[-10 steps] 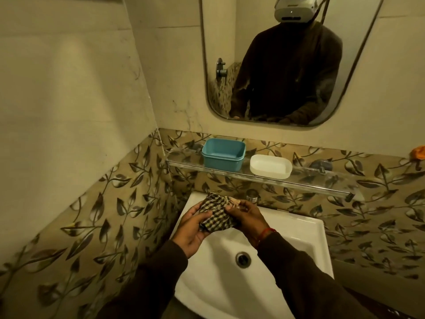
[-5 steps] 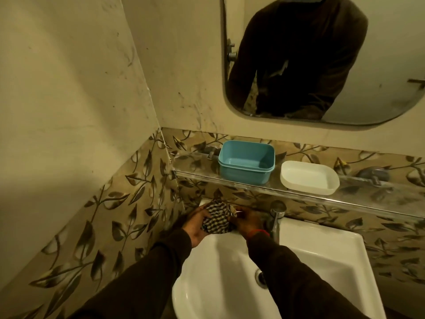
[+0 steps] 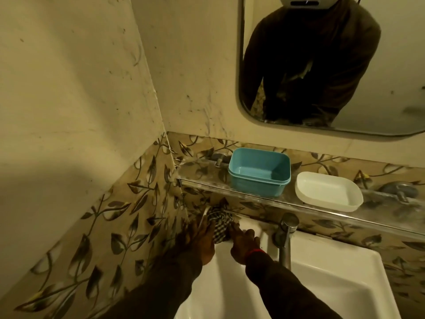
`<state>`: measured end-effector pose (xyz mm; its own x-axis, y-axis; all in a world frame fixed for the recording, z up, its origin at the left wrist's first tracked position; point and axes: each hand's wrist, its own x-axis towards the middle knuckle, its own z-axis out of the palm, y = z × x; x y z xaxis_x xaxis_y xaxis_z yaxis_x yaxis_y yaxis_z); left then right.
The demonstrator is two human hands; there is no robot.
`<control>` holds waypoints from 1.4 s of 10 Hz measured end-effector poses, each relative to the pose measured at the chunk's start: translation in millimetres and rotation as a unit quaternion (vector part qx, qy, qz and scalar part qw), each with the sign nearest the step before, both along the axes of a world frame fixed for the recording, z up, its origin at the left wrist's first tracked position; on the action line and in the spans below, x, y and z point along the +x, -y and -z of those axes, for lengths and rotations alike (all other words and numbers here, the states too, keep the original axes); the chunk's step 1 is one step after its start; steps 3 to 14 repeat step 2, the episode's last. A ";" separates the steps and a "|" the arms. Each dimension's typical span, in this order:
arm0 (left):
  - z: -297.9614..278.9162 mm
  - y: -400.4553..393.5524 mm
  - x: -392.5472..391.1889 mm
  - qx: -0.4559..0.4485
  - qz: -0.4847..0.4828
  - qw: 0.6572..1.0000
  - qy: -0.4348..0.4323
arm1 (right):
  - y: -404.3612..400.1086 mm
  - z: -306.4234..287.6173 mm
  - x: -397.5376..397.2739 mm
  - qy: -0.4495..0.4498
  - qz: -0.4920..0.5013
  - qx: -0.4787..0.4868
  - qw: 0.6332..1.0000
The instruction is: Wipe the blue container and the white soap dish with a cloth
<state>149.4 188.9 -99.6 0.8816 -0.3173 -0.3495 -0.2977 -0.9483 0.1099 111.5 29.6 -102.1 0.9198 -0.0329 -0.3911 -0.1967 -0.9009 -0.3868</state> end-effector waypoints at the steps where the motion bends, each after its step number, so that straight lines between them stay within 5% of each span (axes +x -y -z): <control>1: -18.1 -1.9 -8.3 -0.029 -0.015 0.999 0.001 | -0.1 -16.8 0.2 0.008 0.004 0.023 1.000; 2: -23.7 -7.1 -26.7 -0.079 -0.026 0.996 0.012 | 1.0 -22.5 -22.1 0.089 0.029 0.094 0.991; 14: -23.7 -7.1 -26.7 -0.079 -0.026 0.996 0.012 | 1.0 -22.5 -22.1 0.089 0.029 0.094 0.991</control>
